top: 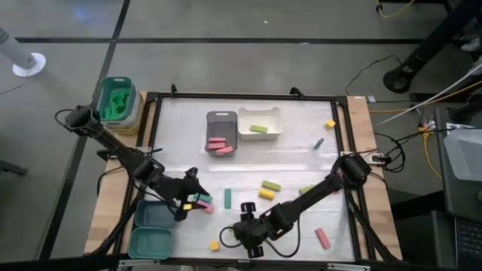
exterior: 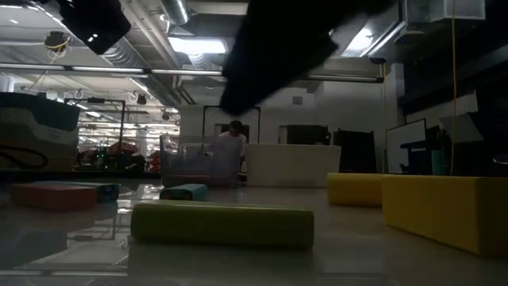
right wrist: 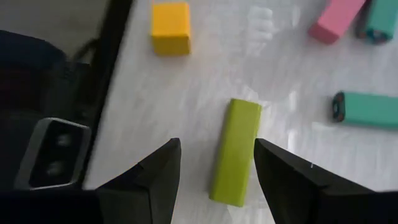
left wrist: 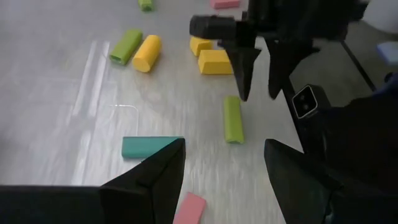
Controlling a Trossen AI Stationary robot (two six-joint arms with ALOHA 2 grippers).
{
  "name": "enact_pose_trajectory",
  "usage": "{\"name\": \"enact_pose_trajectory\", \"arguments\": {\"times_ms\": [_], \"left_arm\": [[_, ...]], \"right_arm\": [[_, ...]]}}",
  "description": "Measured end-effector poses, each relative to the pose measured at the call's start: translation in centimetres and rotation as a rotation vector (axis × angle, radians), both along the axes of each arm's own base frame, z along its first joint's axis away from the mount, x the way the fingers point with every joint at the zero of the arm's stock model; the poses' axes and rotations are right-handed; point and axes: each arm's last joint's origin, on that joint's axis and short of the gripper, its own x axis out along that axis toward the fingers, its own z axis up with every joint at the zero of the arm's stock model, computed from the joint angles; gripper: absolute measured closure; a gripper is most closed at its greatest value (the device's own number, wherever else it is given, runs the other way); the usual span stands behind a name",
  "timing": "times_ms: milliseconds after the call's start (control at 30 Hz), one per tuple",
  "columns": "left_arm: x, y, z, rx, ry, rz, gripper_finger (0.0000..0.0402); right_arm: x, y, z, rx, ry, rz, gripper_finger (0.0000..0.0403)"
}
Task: Sort blocks
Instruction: Put the green block into the white bin
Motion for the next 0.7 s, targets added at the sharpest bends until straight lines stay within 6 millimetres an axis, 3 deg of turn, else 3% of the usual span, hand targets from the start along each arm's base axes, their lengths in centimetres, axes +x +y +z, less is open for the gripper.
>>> {"name": "enact_pose_trajectory", "arguments": {"times_ms": [200, 500, 700], "left_arm": [[-0.3, -0.5, 0.0, -0.01, -0.005, 0.01, 0.0194], [-0.4, -0.5, 0.0, -0.06, 0.006, 0.043, 0.0194], [-0.3, -0.5, 0.1, -0.083, 0.006, 0.06, 0.0194]], "right_arm": [[0.3, 0.0, -1.9, 0.004, 0.035, -0.087, 0.0201], [0.4, 0.1, -2.4, 0.042, 0.059, -0.125, 0.0201], [0.6, 0.2, -3.9, 0.03, 0.08, -0.142, 0.0201]]}}
